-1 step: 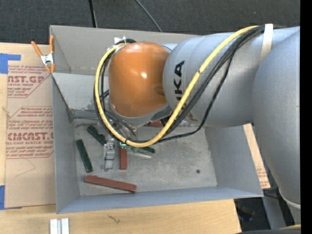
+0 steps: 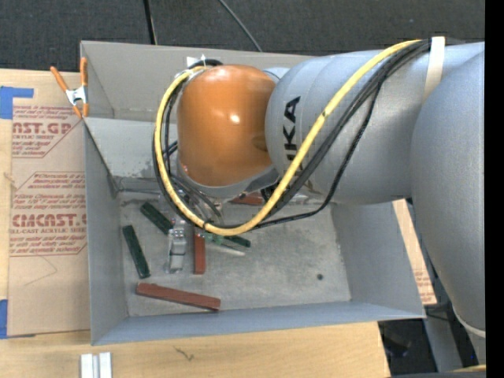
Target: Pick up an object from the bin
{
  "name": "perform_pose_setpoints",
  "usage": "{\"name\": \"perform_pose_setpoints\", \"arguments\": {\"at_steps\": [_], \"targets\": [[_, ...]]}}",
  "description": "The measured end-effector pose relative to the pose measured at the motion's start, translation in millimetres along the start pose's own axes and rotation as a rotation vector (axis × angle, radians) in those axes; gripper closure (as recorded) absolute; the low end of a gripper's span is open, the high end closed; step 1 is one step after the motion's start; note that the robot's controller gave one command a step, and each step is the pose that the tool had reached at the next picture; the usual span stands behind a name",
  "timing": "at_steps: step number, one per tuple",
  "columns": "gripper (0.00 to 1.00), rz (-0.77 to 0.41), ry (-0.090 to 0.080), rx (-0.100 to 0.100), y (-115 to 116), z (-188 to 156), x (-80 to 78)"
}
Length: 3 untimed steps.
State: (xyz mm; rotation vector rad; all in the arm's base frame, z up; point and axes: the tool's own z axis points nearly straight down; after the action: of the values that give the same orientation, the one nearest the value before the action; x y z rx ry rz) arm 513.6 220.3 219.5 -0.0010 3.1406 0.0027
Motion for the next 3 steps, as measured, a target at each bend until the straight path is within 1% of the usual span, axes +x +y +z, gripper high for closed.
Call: {"name": "perform_pose_setpoints", "arguments": {"at_steps": [1,2,3], "targets": [[0.0,-0.126,-0.005,0.0,0.8,37.5,21.1],[0.0,-0.041,0.001,0.0,1.1,92.5,33.7],[0.0,0.009,0.001,0.002,-24.7,90.0,29.8]]}}
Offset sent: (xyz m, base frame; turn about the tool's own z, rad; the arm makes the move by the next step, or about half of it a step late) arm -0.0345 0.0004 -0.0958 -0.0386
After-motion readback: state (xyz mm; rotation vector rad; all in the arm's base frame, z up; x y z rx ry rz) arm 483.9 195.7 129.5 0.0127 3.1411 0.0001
